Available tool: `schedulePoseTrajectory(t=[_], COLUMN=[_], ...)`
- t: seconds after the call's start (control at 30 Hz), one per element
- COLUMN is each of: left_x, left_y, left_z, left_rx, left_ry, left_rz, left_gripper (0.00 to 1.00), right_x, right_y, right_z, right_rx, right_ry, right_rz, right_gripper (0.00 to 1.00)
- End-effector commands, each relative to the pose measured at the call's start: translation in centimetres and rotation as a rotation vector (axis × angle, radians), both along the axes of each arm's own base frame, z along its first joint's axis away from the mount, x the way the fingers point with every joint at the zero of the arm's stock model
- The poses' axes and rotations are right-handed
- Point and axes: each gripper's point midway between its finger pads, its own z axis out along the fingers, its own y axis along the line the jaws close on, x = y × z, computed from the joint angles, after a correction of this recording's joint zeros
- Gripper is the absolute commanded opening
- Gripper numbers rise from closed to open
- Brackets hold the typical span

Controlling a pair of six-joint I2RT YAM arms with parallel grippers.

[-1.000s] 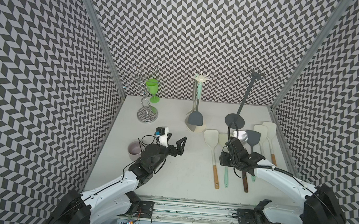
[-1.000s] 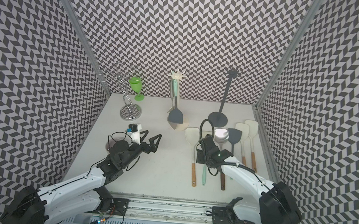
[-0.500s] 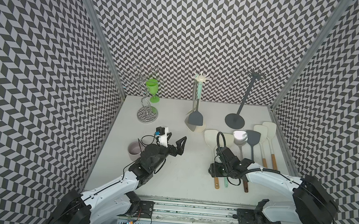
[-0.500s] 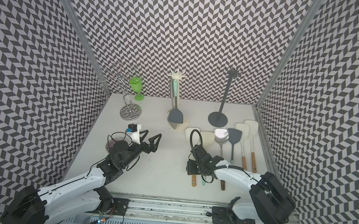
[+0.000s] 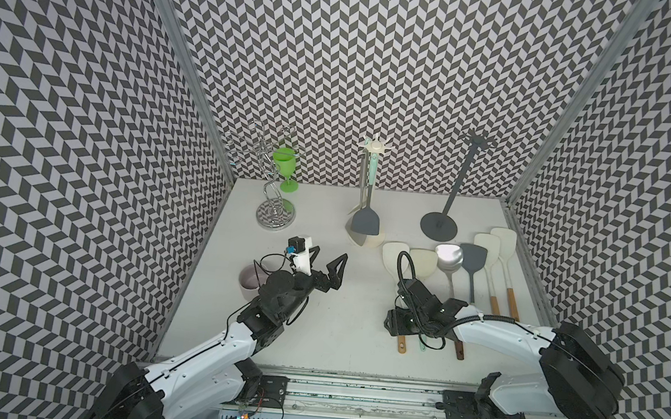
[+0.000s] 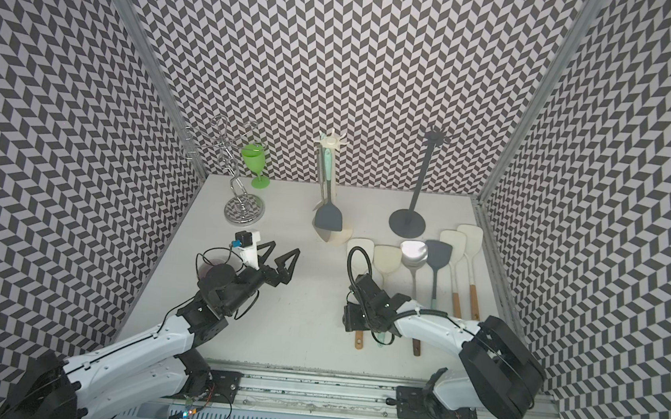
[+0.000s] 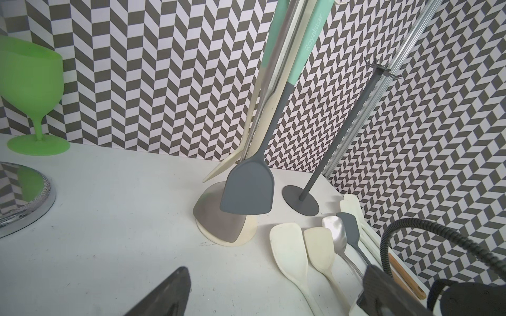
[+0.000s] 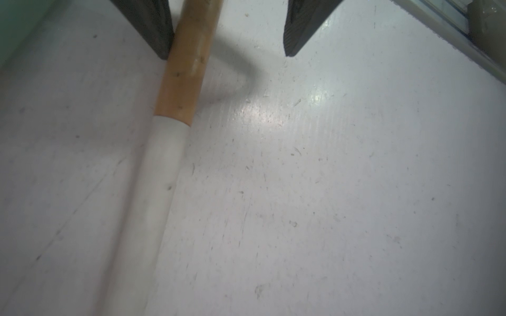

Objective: Take the spatula off the kitchen utensil rack
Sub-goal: Adjust the spatula at the center of the board.

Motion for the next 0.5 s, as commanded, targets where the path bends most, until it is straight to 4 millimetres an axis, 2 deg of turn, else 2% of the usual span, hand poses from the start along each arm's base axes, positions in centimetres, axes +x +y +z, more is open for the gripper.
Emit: schedulePoseTrajectory(t=[0.0,0.1,0.37,0.43,0.47], left_x=[-0.2,-0.2,-1.8,-2.3,-2.5], left_y=[0.5,0.8,2.2,2.5,2.7], left_z=[0.3,0.5,2.5,3.0,3.2], left_rx=[0.001,-0.003,-0.058,-0.082,-0.093], left_ry=[-0.022,-0.027,-0.096,-0.115,-0.121], left_rz=[0.016,0.026,0.040,0.039,0.041], left_gripper=[1.00,1.00,1.00,1.00,1.00], right_x=[0.9,1.4,1.3,1.2,1.1], right_y=[0.1,-0.2,-2.4,-3.1,-3.4], right_z=[2.2,4.8,12.2,14.3,15.2], right_rx=[0.014,0.035,0.100,0.114,0.118], right_ry=[-0.055,-0.116,-0.257,-0.290,-0.302], right_rz=[-0.037,-0.064,-0.132,-0.144,-0.150], right_gripper=[0.65,0.67,0.89,0.99,1.00])
